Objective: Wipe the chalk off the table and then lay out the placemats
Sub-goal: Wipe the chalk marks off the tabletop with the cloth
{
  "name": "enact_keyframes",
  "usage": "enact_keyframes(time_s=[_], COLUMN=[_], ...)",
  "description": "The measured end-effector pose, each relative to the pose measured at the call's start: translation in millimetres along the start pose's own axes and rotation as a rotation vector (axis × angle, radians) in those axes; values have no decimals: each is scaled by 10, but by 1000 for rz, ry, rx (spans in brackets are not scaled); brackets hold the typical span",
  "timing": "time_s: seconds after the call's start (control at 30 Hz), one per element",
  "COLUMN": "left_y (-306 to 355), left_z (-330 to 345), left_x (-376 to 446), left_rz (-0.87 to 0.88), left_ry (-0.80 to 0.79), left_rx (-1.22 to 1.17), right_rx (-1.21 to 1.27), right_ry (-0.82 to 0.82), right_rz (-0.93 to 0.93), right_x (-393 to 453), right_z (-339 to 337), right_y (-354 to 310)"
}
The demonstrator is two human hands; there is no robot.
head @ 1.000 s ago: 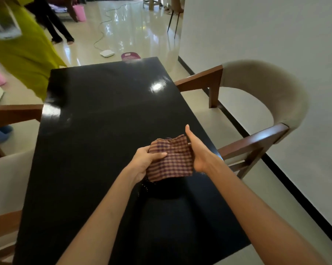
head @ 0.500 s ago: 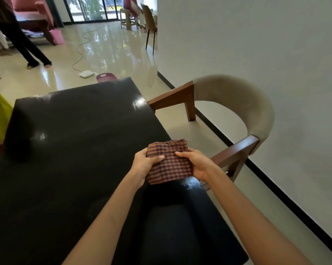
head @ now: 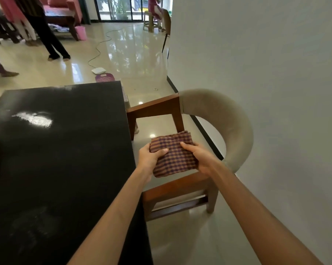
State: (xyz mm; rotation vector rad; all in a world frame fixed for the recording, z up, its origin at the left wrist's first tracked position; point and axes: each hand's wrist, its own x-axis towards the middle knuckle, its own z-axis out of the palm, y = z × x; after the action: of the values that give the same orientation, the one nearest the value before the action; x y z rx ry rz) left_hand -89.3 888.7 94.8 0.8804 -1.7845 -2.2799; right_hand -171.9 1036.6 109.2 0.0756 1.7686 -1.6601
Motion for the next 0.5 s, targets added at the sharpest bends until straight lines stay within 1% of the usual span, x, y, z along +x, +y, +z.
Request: enact_keyframes(time_s=[0.17, 0.37, 0.5], left_y=[16, 94, 44], left_z=[339, 723, 997], left_x=[10, 75, 150], left_rz=[1, -11, -4], left_ry=[-18, -157, -112], left_rx=[-11, -44, -91], right_rx=[-9, 22, 50], right_ry=[-17, 39, 40], right_rz=[-23, -91, -121], right_x=[48, 49, 129], right_z=[-345, -738, -962], right_y=[-133, -194, -245])
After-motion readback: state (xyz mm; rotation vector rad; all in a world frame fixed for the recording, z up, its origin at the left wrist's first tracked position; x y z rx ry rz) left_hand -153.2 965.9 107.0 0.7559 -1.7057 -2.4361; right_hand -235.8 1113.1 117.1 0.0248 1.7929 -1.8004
